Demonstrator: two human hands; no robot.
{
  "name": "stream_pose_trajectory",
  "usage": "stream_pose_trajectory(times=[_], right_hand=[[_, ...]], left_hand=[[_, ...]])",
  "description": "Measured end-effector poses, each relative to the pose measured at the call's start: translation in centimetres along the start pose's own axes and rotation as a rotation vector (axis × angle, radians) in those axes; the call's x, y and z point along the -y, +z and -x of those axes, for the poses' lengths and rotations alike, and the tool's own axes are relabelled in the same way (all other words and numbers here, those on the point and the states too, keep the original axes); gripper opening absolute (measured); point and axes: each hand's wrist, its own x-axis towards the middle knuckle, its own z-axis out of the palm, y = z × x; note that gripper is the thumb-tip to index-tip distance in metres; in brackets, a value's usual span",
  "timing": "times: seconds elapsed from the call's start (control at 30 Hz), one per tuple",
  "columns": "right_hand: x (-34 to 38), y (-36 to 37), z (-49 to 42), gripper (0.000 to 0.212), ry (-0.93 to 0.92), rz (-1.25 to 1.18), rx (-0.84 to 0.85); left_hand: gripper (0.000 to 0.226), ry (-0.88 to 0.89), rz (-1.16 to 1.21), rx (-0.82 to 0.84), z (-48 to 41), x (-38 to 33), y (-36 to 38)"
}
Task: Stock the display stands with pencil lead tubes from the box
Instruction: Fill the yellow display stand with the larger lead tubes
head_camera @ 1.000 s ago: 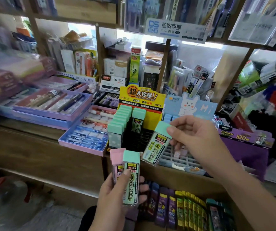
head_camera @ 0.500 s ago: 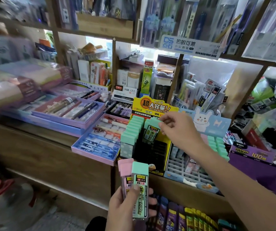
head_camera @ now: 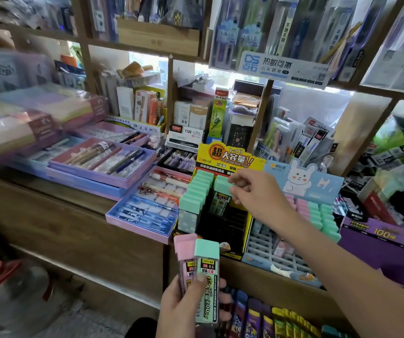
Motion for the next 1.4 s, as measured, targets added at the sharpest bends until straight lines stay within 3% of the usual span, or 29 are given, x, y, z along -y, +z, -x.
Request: stream_pose_trajectory(times=[0.63, 0.77, 0.97, 1.1, 1.23, 1.4], right_hand=[[0.5, 0.6, 0.7, 0.031, -0.049, 0.226, 0.027], [1.1, 0.4, 2.6, 0.021, -0.036, 0.053, 0.008], [1.9, 0.4, 6.6, 0.008, 0.058, -0.219, 0.308], [1.4, 0.7, 8.3, 0.015, 0.1, -0.338, 0.438], [0.9, 0.9, 8.8, 0.015, 0.139, -0.43, 0.436], [0.3, 0.3, 8.6, 0.013, 0.166, -0.55, 0.396]], left_hand=[[0.042, -0.016, -0.049, 0.0, 0.4, 0.0, 0.1], [0.043, -0.03, -0.03, -0.016, 0.5, -0.1, 0.2], [0.044, -0.017, -0.008, -0.039, 0.4, 0.0, 0.4], [0.039, 0.001, -0.017, -0.06, 0.4, 0.1, 0.6], [0.031, 0.014, -0.023, -0.056, 0.6, 0.0, 1.0], [0.042, -0.03, 0.029, -0.037, 0.9, -0.5, 1.0]])
